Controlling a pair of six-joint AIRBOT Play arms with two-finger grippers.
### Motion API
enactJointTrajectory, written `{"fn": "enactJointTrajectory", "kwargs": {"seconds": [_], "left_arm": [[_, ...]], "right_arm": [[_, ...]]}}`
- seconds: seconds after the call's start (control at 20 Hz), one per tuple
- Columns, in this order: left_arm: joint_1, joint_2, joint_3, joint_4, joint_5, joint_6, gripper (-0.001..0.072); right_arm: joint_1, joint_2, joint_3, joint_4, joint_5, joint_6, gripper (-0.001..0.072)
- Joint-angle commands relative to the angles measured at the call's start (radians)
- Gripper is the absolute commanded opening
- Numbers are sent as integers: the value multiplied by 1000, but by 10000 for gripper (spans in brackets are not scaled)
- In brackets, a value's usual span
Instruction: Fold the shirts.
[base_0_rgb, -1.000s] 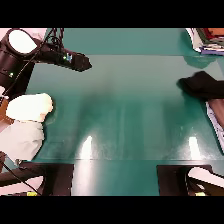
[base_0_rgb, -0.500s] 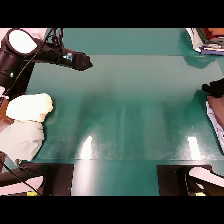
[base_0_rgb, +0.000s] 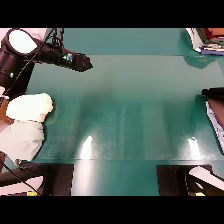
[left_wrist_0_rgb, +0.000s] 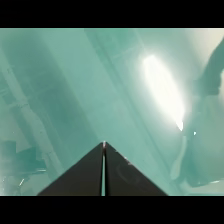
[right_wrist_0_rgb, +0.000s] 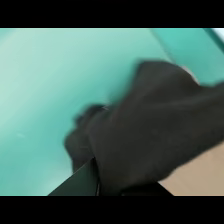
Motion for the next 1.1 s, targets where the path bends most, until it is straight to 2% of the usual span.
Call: {"fn": "enactJointTrajectory", "kwargs": {"seconds": [0.0, 0.15, 0.2, 0.3, 0.35, 0.5, 0.65, 0.85, 1.0, 1.05], "left_arm": [[0, -1, 0, 1, -4, 3, 24], [0, -1, 0, 1, -4, 3, 24], [0, -1, 0, 1, -4, 3, 24], [0, -1, 0, 1, -4, 4, 24], [0, -1, 0, 1, -3, 3, 24], [0, -1, 0, 1, 2, 3, 24], [0, -1, 0, 1, 11, 3, 25], [0, -1, 0, 0, -3, 3, 24], [0, -1, 0, 0, 27, 2, 25], [0, -1, 0, 0, 40, 2, 25]], "right_arm": [[-101, 67, -118, -138, 49, -1, 31], [-196, 112, -228, -253, 60, -1, 263], [-228, 124, -255, -286, 65, -1, 298], [-300, 145, -300, -306, 63, -1, 502], [-332, 151, -315, -304, 66, 0, 532], [-351, 150, -324, -227, 66, 23, 531], [-245, 150, -324, 16, 41, 22, 529], [122, 150, -324, 220, 35, 22, 529], [458, 150, -324, 223, -14, 22, 516], [554, 150, -324, 223, -40, 22, 469]]}}
